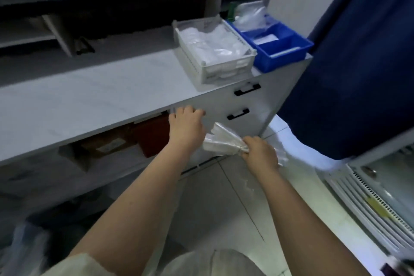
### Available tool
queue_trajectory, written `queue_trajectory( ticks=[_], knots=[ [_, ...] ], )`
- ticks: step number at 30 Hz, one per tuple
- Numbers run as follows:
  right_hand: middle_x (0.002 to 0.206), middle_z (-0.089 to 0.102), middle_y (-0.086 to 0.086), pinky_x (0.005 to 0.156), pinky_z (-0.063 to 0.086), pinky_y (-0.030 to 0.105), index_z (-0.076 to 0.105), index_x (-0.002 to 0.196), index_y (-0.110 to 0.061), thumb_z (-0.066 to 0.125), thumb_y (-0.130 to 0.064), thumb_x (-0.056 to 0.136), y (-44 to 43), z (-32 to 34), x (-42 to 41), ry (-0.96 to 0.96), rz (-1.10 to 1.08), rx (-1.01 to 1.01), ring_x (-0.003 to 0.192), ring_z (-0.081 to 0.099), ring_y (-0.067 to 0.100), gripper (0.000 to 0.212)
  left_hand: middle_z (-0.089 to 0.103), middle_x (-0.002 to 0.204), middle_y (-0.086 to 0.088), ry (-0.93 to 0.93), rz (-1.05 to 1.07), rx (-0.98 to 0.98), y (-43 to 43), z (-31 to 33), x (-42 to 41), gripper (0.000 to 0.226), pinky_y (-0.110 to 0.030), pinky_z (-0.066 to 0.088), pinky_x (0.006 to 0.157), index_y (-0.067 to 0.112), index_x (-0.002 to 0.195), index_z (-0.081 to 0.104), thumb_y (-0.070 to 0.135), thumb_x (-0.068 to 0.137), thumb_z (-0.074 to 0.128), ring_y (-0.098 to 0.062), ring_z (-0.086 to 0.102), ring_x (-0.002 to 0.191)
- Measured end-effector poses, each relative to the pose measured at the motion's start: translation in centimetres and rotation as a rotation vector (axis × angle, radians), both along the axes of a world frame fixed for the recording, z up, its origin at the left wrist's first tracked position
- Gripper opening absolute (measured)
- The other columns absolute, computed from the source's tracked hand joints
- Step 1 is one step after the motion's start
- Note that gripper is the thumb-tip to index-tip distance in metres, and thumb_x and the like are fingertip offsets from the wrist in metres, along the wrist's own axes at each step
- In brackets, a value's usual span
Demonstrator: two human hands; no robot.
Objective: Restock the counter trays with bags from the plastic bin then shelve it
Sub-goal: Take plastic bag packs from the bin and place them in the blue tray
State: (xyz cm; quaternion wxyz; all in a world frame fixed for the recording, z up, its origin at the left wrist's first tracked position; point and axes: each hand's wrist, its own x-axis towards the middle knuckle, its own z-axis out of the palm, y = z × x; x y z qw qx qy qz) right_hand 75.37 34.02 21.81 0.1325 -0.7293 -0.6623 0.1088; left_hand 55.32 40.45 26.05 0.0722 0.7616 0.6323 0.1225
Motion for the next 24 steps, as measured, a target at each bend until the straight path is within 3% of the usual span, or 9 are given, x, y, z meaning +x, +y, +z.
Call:
queue_trajectory(
  ticks=[7, 12, 20, 24],
  knots=[
    [0.078, 0.050, -0.004, 0.061, 0.030, 0.031, 0.059, 0.084, -0.023, 0.059, -0.017, 0.076, 3.1, 1.7, 13.6, 0.035, -0.089, 0.004, 0.078, 0.054, 0.028, 0.010, 0.048, 0.133, -0.005, 0.003, -0.028, -0.123, 3.0, -1.2, 11.5, 0.046, -0.045, 0.029, 0.100, 0.028, 0.134, 0.048, 0.021, 0.088, 0.051, -0.028, 0.036, 0.126],
    [0.089, 0.059, 0.004, 0.062, 0.031, 0.031, 0.063, 0.096, -0.022, 0.060, -0.017, 0.076, 7.9, 2.8, 19.5, 0.071, -0.142, 0.026, 0.084, 0.055, 0.029, 0.020, 0.049, 0.133, -0.005, 0.020, -0.052, -0.059, 8.7, 0.3, 15.0, 0.048, -0.045, 0.030, 0.101, 0.027, 0.134, 0.048, 0.021, 0.087, 0.053, -0.029, 0.037, 0.126],
    [0.095, 0.060, 0.002, 0.067, 0.041, 0.037, 0.062, 0.101, -0.022, 0.061, -0.014, 0.079, 23.5, 8.4, 25.7, 0.039, -0.095, 0.253, 0.088, 0.052, 0.027, 0.023, 0.055, 0.127, -0.007, -0.065, -0.047, 0.116, 27.1, 5.3, 20.9, 0.043, -0.044, 0.036, 0.093, 0.026, 0.128, 0.053, 0.023, 0.086, 0.053, -0.031, 0.042, 0.120],
    [0.098, 0.062, 0.007, 0.072, 0.041, 0.039, 0.063, 0.103, -0.017, 0.062, -0.010, 0.076, 32.6, 10.6, 28.7, -0.044, -0.134, 0.302, 0.089, 0.053, 0.032, 0.028, 0.054, 0.126, -0.006, -0.072, -0.084, 0.083, 36.8, 5.5, 24.3, 0.044, -0.043, 0.036, 0.093, 0.026, 0.130, 0.051, 0.023, 0.086, 0.054, -0.031, 0.043, 0.119]
  ],
)
